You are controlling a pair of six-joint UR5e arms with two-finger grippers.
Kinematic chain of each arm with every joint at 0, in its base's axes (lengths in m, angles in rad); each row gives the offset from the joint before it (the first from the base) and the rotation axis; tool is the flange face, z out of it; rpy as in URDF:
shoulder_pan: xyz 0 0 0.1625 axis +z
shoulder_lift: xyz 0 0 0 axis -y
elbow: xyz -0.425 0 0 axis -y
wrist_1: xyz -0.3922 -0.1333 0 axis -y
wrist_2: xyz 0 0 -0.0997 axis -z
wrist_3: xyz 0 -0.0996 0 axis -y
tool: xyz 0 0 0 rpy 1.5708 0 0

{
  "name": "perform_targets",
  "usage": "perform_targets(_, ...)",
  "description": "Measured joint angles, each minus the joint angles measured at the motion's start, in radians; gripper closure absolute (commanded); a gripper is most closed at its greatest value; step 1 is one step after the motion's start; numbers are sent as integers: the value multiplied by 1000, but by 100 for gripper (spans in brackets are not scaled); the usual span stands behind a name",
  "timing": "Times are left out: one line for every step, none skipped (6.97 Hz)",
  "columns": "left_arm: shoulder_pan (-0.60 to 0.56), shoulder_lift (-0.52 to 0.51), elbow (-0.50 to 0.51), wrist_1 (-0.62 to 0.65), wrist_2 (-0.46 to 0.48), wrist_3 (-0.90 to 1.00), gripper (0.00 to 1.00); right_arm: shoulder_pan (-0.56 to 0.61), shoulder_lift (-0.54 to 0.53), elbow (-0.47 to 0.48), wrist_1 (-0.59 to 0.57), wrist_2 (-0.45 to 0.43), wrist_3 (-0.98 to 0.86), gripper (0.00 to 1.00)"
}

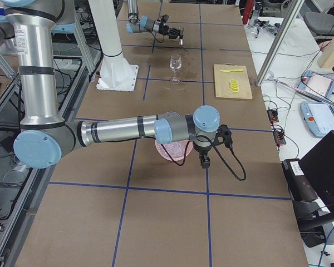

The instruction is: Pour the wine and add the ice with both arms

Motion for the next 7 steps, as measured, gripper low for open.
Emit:
perform_targets(-13, -63, -16, 16, -12, 63, 100, 0, -1, 4, 0, 0, 1, 0)
perform_targets(-21, -129, -27, 59, -20, 94, 100, 0, -1, 7, 0, 0, 1, 0)
perform_targets(-25, -189, -42, 120, -29, 131, 100, 0, 0, 8, 0, 1, 2, 0)
perform_targets(-25, -238, -58, 167, -33, 182, 100, 0, 1, 9, 0, 1, 2, 0)
perform_targets(-25, -282, -65, 212, -34, 214, 100, 0, 1, 9, 0, 0, 2, 0)
perform_targets(-25, -320, -67, 274, -35, 227, 100, -1, 2, 9, -1, 1, 2, 0)
perform_targets(-24, -346, -67, 324, -34, 232, 100, -1, 2, 8, -1, 1, 3, 0)
